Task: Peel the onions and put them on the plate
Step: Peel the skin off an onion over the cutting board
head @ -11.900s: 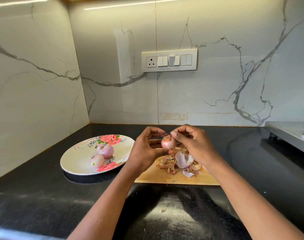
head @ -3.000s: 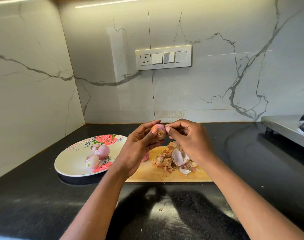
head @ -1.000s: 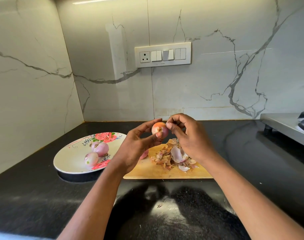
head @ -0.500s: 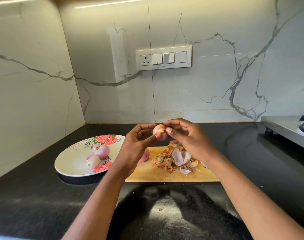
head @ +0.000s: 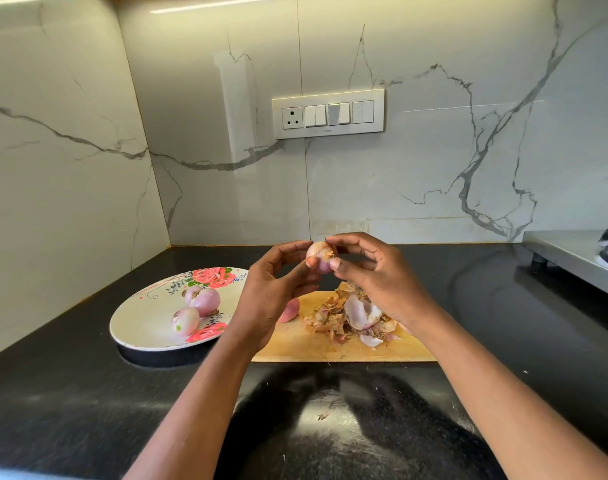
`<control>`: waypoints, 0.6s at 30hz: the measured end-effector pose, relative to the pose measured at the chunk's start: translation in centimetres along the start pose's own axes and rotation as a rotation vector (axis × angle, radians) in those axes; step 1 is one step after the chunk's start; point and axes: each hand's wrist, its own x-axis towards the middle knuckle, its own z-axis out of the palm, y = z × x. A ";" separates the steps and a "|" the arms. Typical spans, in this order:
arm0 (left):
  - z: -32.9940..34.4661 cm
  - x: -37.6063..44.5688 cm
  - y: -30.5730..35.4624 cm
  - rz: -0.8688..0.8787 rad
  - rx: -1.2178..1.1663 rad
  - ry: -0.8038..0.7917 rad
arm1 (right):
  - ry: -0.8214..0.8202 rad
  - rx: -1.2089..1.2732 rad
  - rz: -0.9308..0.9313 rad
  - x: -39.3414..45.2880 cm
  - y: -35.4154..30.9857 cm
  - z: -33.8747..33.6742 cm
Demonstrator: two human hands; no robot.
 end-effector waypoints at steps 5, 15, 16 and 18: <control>-0.1 0.0 0.1 -0.011 -0.032 -0.037 | 0.033 -0.084 -0.073 -0.1 -0.1 0.2; -0.1 0.0 0.1 0.016 0.040 -0.077 | 0.062 -0.104 -0.100 -0.1 -0.2 0.0; -0.2 0.0 0.1 0.010 0.022 -0.087 | 0.053 -0.105 -0.102 -0.2 -0.3 0.0; -0.2 0.0 0.2 -0.007 -0.043 -0.102 | 0.024 -0.109 -0.096 -0.3 -0.5 -0.1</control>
